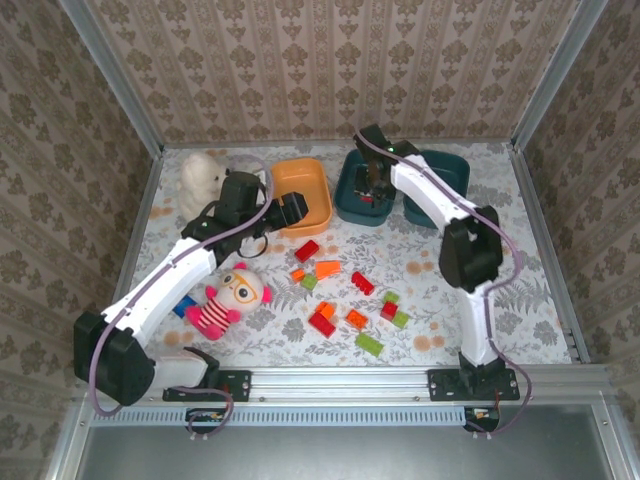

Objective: Sort the legos into containers by color

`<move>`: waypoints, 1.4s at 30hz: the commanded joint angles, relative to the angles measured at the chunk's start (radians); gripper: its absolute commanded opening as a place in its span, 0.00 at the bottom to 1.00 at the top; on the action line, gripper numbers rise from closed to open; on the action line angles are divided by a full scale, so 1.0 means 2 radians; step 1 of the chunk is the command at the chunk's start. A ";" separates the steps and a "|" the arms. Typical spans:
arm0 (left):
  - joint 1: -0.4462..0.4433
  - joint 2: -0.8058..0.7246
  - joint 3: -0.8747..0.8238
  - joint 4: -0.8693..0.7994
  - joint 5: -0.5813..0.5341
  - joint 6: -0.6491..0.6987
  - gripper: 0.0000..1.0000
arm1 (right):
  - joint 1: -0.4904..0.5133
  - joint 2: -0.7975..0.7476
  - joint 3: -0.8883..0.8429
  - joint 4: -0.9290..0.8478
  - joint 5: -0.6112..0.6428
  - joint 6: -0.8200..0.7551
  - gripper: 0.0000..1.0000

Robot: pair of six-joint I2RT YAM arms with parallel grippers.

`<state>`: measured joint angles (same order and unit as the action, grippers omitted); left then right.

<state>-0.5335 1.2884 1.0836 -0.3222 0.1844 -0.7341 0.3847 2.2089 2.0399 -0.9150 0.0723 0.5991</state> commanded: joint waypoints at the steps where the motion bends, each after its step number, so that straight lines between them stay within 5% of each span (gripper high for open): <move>1: 0.005 0.007 0.023 0.006 0.023 0.008 0.80 | -0.017 0.069 0.076 -0.045 -0.018 -0.021 0.27; 9: 0.007 0.014 0.020 0.007 0.027 0.010 0.80 | -0.042 0.171 0.183 -0.091 -0.052 -0.014 0.42; 15: 0.009 0.007 0.017 -0.017 0.029 0.021 0.80 | -0.042 0.134 0.183 -0.076 -0.054 -0.024 0.60; 21: 0.008 0.002 0.006 -0.054 0.023 0.026 0.77 | -0.027 0.044 0.161 -0.053 -0.049 -0.053 0.62; 26: -0.005 0.013 -0.006 -0.128 -0.018 0.039 0.71 | 0.008 -0.129 -0.043 0.084 -0.072 -0.092 0.62; 34: -0.050 0.086 -0.003 -0.178 -0.047 -0.048 0.67 | 0.048 -0.393 -0.464 0.369 -0.260 -0.064 0.72; 39: -0.068 0.140 0.014 -0.208 -0.056 -0.123 0.67 | 0.083 -0.513 -0.601 0.414 -0.254 -0.053 0.90; 42: -0.067 0.165 0.017 -0.220 -0.058 -0.161 0.67 | 0.085 -0.545 -0.628 0.396 -0.251 -0.044 0.92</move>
<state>-0.6678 1.5936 1.0878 -0.6903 0.1001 -0.9318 0.5552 1.1885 0.8028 -0.2081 -0.4007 0.4908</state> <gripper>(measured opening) 0.669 0.918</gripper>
